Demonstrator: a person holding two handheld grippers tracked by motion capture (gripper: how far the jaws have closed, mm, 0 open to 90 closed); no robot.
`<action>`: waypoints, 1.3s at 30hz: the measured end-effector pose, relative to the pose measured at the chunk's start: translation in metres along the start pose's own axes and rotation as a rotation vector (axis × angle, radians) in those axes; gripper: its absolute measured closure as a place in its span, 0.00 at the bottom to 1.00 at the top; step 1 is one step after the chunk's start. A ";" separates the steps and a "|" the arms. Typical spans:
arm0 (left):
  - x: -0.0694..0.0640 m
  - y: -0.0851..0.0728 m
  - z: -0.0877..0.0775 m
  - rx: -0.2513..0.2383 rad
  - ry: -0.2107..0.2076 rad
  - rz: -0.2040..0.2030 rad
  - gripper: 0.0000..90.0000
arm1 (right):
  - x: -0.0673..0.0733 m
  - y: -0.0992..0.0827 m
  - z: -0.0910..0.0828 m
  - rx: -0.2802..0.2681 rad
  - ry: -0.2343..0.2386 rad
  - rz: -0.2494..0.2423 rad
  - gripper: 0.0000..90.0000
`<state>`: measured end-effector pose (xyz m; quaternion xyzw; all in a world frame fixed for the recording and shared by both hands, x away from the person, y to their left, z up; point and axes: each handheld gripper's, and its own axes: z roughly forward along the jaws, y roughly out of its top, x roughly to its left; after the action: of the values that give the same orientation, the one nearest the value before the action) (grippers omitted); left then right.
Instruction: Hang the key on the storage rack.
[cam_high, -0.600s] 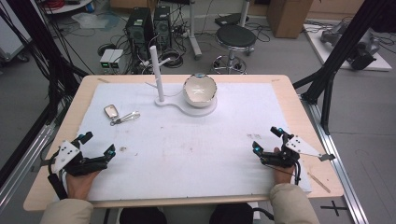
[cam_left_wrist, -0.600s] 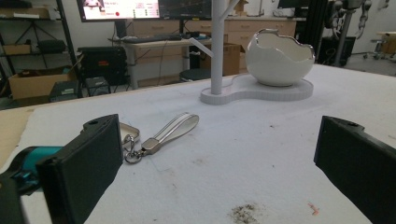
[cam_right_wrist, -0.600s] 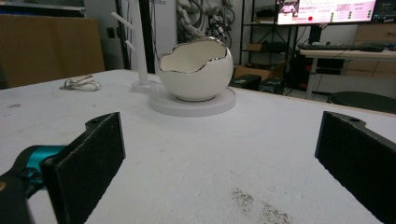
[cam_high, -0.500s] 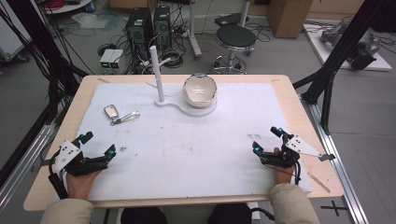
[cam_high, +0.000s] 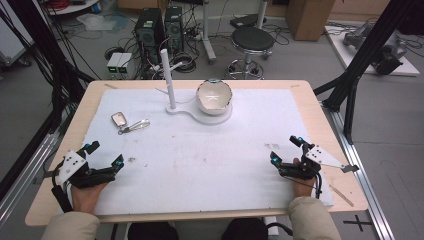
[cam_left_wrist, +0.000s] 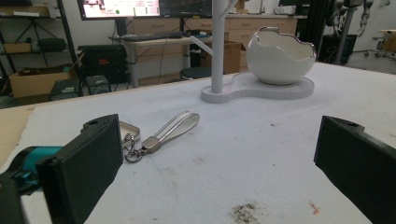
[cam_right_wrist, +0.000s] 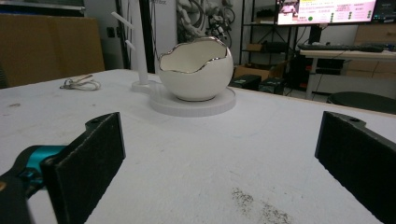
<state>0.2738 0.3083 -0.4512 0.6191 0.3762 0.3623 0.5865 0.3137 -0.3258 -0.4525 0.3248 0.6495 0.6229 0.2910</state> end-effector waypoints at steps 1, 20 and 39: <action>0.000 0.000 0.000 -0.002 0.000 0.001 0.02 | 0.000 0.000 0.000 0.000 0.002 0.000 0.01; 0.028 0.063 0.011 0.013 -0.105 0.037 0.02 | 0.000 0.000 0.001 0.009 -0.004 0.005 0.01; 0.053 0.134 0.074 0.275 -0.319 0.188 0.02 | 0.000 0.000 0.001 0.008 -0.003 0.003 0.01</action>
<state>0.3695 0.3184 -0.3208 0.7749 0.2653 0.2583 0.5123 0.3146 -0.3256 -0.4523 0.3279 0.6509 0.6203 0.2898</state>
